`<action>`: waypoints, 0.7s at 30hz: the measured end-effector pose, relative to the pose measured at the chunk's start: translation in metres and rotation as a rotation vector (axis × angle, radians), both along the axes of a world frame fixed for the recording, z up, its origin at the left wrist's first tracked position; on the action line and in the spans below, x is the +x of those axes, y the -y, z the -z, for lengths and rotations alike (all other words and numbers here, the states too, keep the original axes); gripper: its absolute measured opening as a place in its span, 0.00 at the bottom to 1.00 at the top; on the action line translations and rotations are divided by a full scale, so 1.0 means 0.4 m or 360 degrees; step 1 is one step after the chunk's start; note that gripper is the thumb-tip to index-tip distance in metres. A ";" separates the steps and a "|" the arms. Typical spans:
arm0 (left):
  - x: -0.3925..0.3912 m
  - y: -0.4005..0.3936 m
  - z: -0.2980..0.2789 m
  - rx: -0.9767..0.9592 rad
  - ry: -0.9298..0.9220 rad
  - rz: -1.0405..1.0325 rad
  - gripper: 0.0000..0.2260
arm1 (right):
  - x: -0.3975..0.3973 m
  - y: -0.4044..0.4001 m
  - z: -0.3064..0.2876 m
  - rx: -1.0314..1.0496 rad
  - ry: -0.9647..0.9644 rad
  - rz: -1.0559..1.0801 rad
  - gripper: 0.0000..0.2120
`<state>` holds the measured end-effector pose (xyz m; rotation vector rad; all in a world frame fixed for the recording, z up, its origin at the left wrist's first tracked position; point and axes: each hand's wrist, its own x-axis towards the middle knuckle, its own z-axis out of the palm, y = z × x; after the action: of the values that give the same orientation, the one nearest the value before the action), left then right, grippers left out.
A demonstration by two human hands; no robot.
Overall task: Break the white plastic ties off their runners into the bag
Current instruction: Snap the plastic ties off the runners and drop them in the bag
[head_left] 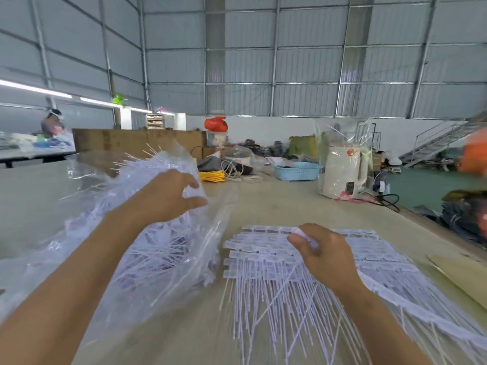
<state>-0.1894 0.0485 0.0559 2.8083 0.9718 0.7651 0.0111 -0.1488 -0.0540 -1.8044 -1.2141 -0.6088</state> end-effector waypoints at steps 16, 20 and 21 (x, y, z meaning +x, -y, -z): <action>0.346 0.235 0.326 -0.1333 0.0701 0.0581 0.17 | 0.043 -0.001 0.046 -0.0505 -0.0520 -0.0224 0.13; 0.333 0.225 0.336 -0.1324 0.0872 0.0567 0.20 | 0.040 -0.007 0.050 -0.0451 -0.0638 -0.0214 0.14; 0.333 0.224 0.337 -0.1316 0.0921 0.0542 0.20 | 0.039 -0.007 0.048 -0.0422 -0.0680 -0.0216 0.13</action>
<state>-0.0564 -0.0409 -0.0789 1.8133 0.5094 0.8062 0.0267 -0.1458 -0.0732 -1.9222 -1.1436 0.0234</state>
